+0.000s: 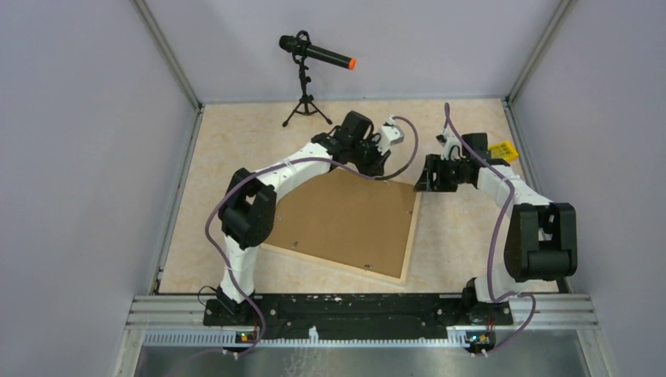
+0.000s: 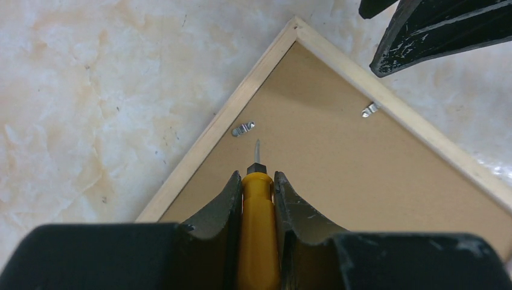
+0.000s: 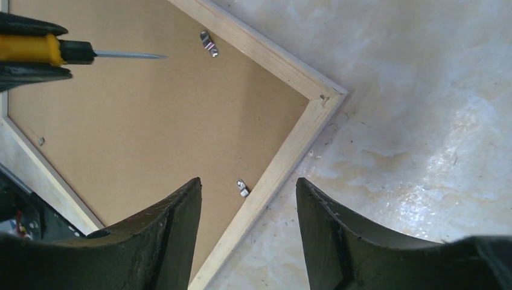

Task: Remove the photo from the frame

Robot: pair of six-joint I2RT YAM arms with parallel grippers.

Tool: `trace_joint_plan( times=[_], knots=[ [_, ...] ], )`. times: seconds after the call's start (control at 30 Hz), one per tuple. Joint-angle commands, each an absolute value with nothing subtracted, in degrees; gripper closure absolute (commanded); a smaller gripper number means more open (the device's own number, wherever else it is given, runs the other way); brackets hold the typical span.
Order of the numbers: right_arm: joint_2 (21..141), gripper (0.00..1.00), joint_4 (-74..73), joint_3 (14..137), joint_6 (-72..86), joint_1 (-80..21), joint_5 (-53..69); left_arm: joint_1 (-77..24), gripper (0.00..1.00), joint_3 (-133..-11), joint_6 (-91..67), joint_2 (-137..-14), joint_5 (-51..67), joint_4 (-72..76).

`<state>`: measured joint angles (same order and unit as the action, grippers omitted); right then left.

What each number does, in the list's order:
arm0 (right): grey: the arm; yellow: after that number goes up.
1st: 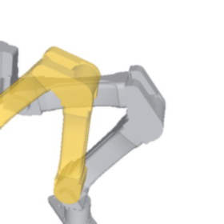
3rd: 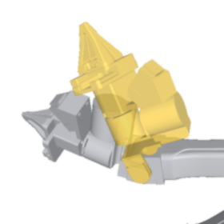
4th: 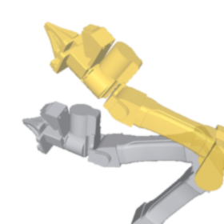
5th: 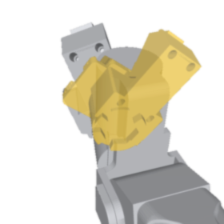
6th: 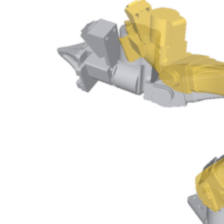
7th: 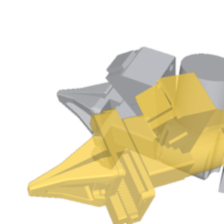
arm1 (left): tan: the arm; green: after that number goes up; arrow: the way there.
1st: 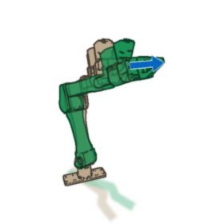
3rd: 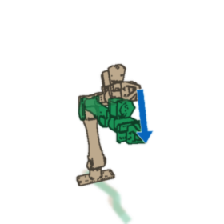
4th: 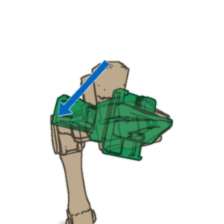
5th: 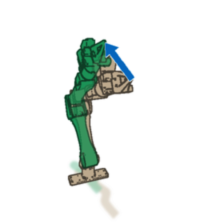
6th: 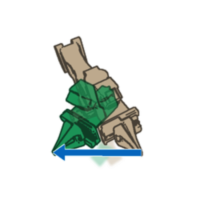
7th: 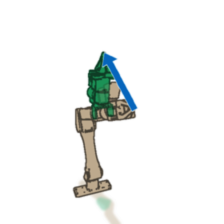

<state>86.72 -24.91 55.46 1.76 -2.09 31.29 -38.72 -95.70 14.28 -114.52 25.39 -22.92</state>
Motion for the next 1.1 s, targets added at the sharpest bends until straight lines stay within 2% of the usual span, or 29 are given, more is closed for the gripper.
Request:
trace_joint_plan(
  times=[0.0,0.37,0.63,1.07],
  knots=[
    [89.1,0.43,-20.9,55.2,7.7,-2.3,30.8,-40.4,1.00,-101.0,22.4,-117.3,20.8,-22.5],
    [94.6,0.47,-20.8,55.3,9.1,-2.3,27.6,-42.5,1.00,-106.8,30.1,-123.1,20.9,-26.1],
    [97.6,0.49,-21.2,55.9,9.5,-2.3,27.4,-43.3,1.00,-106.5,33.9,-123.0,22.6,-28.5],
    [100.9,0.53,-21.6,57.5,9.9,-2.3,28.8,-44.0,1.00,-107.1,36.5,-124.6,18.4,-29.3]
  ],
)
